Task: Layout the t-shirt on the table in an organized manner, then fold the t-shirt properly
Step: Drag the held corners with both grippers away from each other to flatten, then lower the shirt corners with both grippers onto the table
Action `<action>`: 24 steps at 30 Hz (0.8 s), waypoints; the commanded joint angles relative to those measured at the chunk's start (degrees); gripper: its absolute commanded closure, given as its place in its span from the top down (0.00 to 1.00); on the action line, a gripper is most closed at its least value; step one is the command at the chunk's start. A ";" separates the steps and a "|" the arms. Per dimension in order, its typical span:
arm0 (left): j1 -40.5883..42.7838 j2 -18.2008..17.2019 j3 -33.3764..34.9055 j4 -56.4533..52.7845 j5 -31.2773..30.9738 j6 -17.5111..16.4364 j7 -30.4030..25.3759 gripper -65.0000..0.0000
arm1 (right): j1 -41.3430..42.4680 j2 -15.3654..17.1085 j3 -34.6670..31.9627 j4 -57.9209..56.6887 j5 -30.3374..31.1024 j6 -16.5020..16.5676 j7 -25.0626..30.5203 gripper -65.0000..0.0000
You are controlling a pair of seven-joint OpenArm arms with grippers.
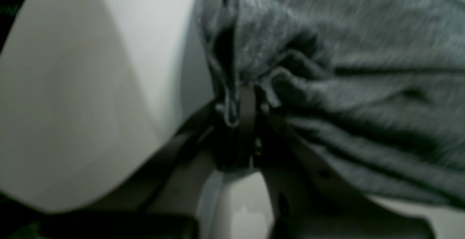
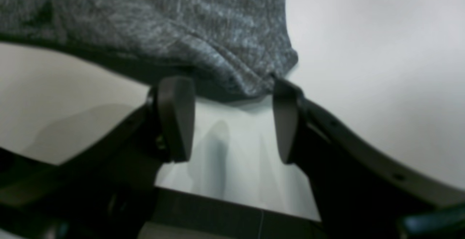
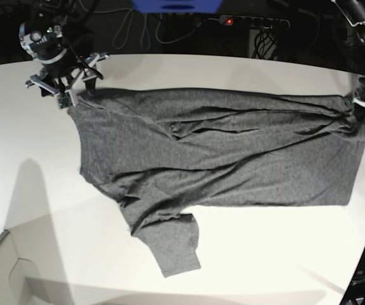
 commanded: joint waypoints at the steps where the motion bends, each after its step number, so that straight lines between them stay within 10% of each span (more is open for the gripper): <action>1: -0.60 -1.13 -0.41 0.96 -0.73 -0.07 -1.36 0.00 | 0.05 -0.06 0.12 0.91 0.79 -0.25 1.29 0.54; 24: 0.63 -1.13 -0.59 0.87 -0.73 -0.07 -1.45 0.00 | 4.80 2.14 -4.71 -5.95 0.70 -0.25 1.38 0.45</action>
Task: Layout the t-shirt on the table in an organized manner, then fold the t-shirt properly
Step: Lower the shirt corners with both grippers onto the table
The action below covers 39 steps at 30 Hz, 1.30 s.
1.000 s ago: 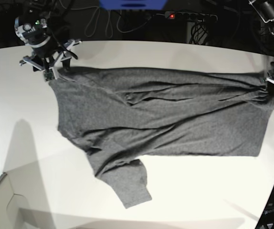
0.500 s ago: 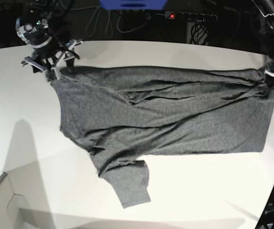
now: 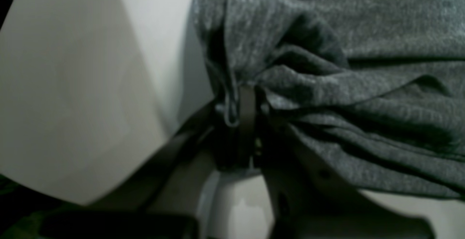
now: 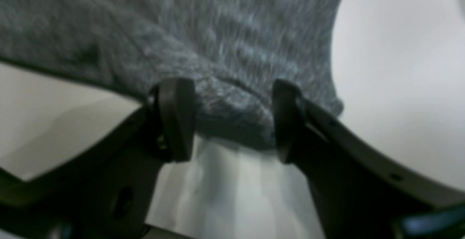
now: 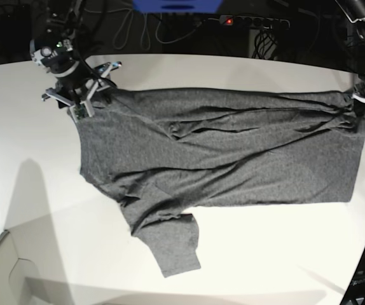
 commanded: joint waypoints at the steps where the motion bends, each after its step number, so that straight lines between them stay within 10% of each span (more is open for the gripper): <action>1: -0.18 -1.26 -0.39 0.92 -0.71 -0.07 -1.27 0.00 | 0.36 0.42 0.14 -0.38 0.48 -0.25 0.94 0.43; 39: 1.05 -1.44 -0.39 1.09 -0.71 -0.07 -1.36 0.00 | -6.67 4.64 0.14 4.19 0.48 -0.25 1.11 0.31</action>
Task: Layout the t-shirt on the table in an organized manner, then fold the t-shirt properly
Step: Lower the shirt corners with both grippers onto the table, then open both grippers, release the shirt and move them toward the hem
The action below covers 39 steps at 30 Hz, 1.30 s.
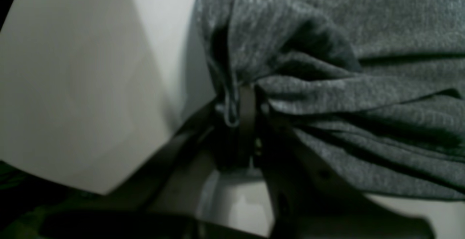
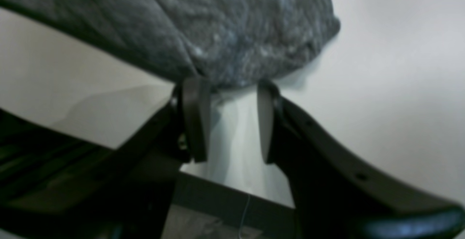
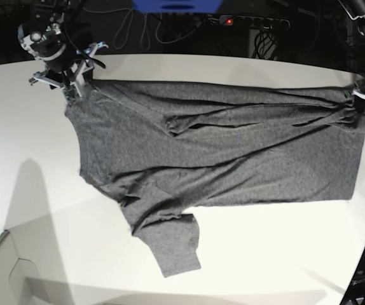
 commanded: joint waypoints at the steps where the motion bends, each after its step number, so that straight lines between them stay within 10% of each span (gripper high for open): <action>1: -0.24 -1.15 -0.39 1.09 -0.69 -0.07 -1.03 0.00 | 0.19 0.24 0.14 1.64 0.72 -0.23 1.11 0.31; 9: -0.24 -1.33 -0.39 0.56 -0.16 -0.07 -0.94 0.04 | 0.81 0.16 0.05 4.19 0.72 -0.23 0.94 0.31; 19: -0.06 -1.07 -1.97 1.18 -0.69 -0.07 -0.94 0.56 | 4.59 0.07 -0.39 4.45 0.72 -0.23 0.41 0.40; 39: -8.67 5.26 -2.41 5.93 0.02 0.02 -0.94 0.57 | 14.61 -1.69 0.05 -12.96 0.64 -0.23 1.03 0.33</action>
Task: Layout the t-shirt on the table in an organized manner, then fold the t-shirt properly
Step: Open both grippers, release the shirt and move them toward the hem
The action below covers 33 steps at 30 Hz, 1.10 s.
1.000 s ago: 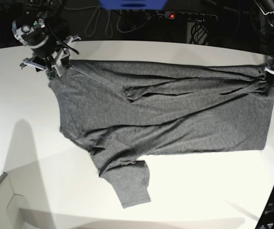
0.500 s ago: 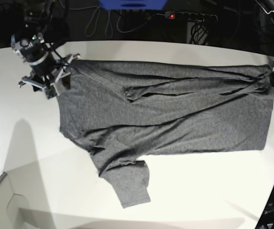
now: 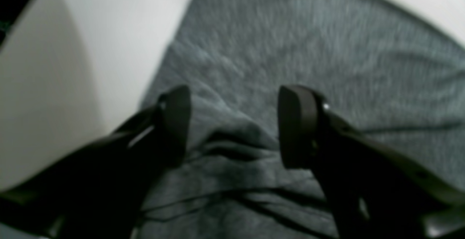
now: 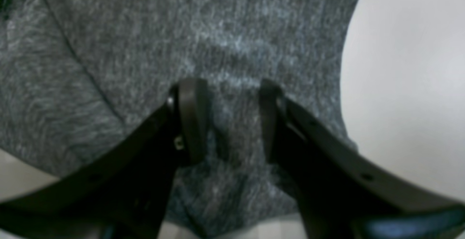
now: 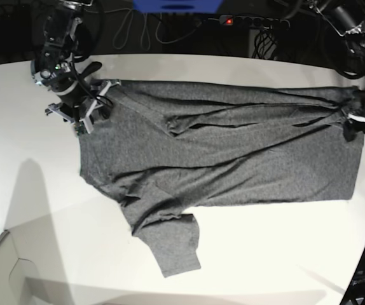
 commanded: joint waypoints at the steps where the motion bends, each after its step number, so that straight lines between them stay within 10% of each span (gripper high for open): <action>1: -0.89 -1.40 1.11 0.92 -1.25 0.04 -1.86 0.57 | -0.56 0.32 0.16 0.44 -0.26 -0.18 -0.22 0.33; 33: -4.50 -2.37 3.22 -2.68 -1.25 0.39 -2.13 0.57 | -13.84 2.69 4.03 7.47 -0.08 -0.18 4.09 0.33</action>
